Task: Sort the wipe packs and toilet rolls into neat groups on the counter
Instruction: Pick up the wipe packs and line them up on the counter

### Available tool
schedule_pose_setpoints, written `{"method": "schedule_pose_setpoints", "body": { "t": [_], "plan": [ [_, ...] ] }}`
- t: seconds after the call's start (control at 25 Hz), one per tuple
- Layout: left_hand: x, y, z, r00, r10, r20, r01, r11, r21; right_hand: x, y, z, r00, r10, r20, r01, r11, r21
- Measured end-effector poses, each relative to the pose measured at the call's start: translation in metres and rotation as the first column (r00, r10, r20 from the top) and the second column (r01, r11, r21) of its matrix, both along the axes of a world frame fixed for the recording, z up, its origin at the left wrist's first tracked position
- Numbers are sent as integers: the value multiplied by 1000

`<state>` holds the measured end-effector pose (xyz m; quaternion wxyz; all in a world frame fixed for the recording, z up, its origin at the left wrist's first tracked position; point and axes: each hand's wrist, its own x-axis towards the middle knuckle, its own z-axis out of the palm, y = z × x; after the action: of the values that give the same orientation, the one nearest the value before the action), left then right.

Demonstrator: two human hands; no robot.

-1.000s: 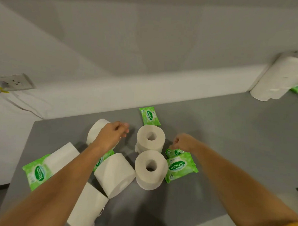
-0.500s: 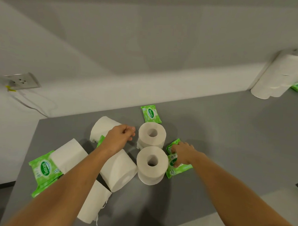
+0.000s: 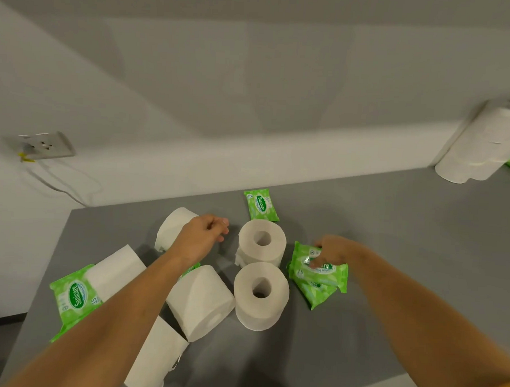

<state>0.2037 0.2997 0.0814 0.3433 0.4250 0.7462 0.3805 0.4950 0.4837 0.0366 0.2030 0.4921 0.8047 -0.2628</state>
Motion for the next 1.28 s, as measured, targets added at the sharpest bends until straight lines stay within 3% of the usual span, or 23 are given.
{"method": "schedule_pose_setpoints", "body": {
  "t": [0.24, 0.48, 0.64, 1.28],
  "plan": [
    [-10, 19, 3, 999, 28, 24, -28, 1000, 10, -16, 49, 19, 933, -283, -223, 308, 947, 88],
    [-24, 40, 2, 998, 50, 48, -51, 999, 14, -57, 93, 7, 692, -521, -500, 583, 812, -39],
    [-37, 54, -1, 996, 70, 57, -70, 998, 1, -82, 117, -7, 602, -583, -546, 630, 767, -123],
    [-57, 76, -25, 995, 101, 15, -100, 994, -32, -110, 160, -51, 759, -528, -381, 569, 822, -6]
  ]
}}
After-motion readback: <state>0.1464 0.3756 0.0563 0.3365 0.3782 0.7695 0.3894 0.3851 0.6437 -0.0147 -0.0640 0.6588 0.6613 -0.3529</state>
